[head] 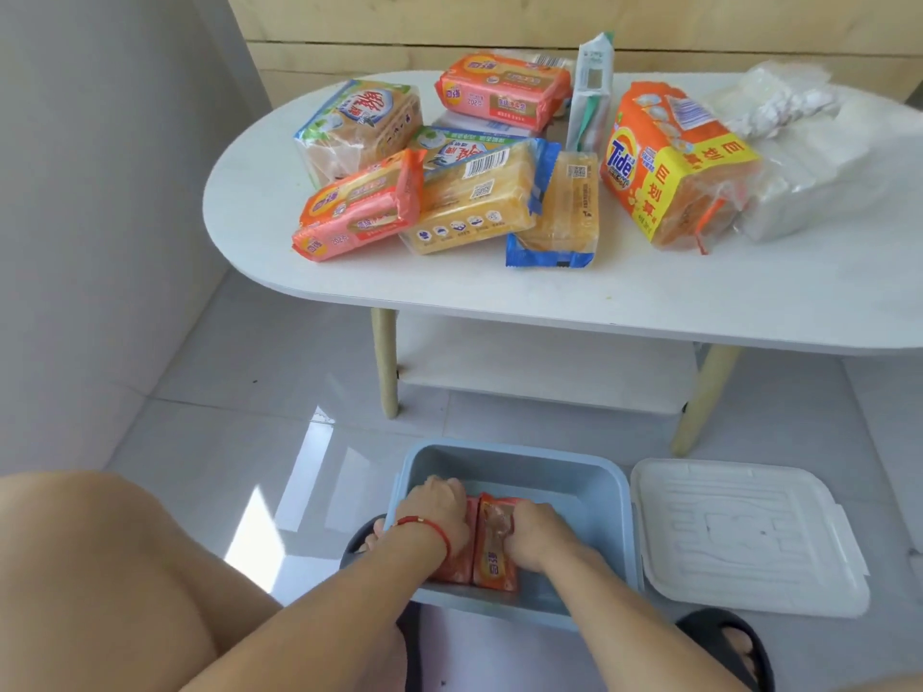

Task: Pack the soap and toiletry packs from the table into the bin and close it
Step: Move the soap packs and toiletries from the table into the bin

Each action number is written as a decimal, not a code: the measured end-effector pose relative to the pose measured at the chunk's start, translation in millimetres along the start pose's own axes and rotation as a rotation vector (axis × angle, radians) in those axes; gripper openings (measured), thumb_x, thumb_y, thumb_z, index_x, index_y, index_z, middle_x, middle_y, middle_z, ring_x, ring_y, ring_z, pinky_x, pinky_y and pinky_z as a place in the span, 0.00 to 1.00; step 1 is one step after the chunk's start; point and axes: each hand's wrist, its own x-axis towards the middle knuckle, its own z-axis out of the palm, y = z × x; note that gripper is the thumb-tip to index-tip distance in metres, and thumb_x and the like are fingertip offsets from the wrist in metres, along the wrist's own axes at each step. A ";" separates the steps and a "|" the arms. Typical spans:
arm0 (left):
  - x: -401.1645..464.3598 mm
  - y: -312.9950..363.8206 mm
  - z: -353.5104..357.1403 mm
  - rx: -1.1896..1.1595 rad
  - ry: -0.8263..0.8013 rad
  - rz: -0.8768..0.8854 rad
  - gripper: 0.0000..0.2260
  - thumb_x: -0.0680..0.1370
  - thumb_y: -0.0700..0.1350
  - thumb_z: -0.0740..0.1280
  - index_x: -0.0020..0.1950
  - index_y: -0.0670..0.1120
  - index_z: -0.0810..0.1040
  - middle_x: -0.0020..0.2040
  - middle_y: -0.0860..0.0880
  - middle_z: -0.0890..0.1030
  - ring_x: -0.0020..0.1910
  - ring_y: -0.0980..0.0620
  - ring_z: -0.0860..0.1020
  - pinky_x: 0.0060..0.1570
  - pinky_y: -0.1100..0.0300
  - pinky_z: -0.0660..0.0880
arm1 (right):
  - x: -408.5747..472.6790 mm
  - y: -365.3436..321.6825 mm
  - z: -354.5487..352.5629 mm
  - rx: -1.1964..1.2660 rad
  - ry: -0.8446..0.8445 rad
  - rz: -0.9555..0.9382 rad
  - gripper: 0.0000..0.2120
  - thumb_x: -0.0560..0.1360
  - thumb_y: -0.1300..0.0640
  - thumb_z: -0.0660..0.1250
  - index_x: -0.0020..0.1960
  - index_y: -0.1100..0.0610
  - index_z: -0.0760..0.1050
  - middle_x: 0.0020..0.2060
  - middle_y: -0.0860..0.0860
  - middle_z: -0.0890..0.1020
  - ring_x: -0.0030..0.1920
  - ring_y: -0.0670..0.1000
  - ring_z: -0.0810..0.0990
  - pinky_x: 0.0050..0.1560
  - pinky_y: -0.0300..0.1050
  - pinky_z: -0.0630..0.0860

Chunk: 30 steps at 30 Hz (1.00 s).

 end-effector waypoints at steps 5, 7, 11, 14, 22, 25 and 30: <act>-60.6 2.2 -86.0 -0.020 0.375 0.103 0.11 0.76 0.45 0.61 0.55 0.51 0.79 0.51 0.45 0.83 0.50 0.40 0.81 0.44 0.53 0.76 | -40.4 -47.3 -65.6 0.070 0.029 -0.232 0.11 0.77 0.48 0.63 0.50 0.52 0.81 0.45 0.52 0.87 0.43 0.50 0.85 0.36 0.42 0.73; -92.8 -3.0 -130.2 -0.066 0.654 0.168 0.07 0.72 0.45 0.61 0.46 0.52 0.78 0.41 0.48 0.83 0.41 0.39 0.81 0.35 0.56 0.71 | -68.8 -73.7 -104.0 0.099 0.095 -0.394 0.10 0.76 0.43 0.65 0.43 0.47 0.78 0.35 0.46 0.85 0.31 0.36 0.80 0.33 0.39 0.71; -128.7 -36.2 -214.4 -0.238 1.125 0.349 0.05 0.70 0.45 0.62 0.44 0.50 0.74 0.38 0.51 0.79 0.37 0.42 0.77 0.34 0.51 0.75 | -126.7 -118.2 -162.7 0.258 0.460 -0.708 0.08 0.76 0.44 0.67 0.43 0.46 0.80 0.32 0.49 0.83 0.29 0.42 0.79 0.32 0.41 0.73; -107.6 -54.0 -259.3 -0.161 1.031 0.376 0.20 0.71 0.44 0.68 0.62 0.45 0.74 0.58 0.43 0.76 0.56 0.39 0.75 0.52 0.45 0.75 | -150.2 -134.8 -194.3 0.299 0.709 -0.831 0.04 0.77 0.56 0.68 0.46 0.52 0.82 0.31 0.47 0.81 0.30 0.41 0.76 0.36 0.37 0.73; -56.0 -50.6 -287.5 -0.023 0.847 0.293 0.33 0.66 0.51 0.74 0.69 0.47 0.68 0.61 0.40 0.75 0.59 0.38 0.70 0.61 0.45 0.70 | -160.5 -100.0 -265.1 -0.165 0.944 -0.730 0.07 0.75 0.62 0.66 0.48 0.53 0.80 0.38 0.40 0.76 0.36 0.37 0.75 0.41 0.44 0.72; -58.5 -51.2 -286.6 -0.092 0.855 0.230 0.34 0.64 0.60 0.75 0.66 0.49 0.71 0.59 0.44 0.76 0.59 0.40 0.70 0.60 0.45 0.72 | -148.0 -91.7 -258.6 -0.105 1.043 -0.743 0.10 0.74 0.59 0.69 0.54 0.52 0.77 0.48 0.44 0.76 0.44 0.40 0.75 0.48 0.46 0.75; -73.8 -48.2 -272.4 -0.252 0.812 0.204 0.34 0.61 0.63 0.76 0.63 0.52 0.72 0.55 0.47 0.74 0.54 0.43 0.73 0.51 0.51 0.73 | -125.2 -126.4 -246.9 -0.385 1.019 -0.699 0.31 0.74 0.46 0.72 0.74 0.52 0.68 0.72 0.54 0.69 0.71 0.58 0.67 0.68 0.57 0.69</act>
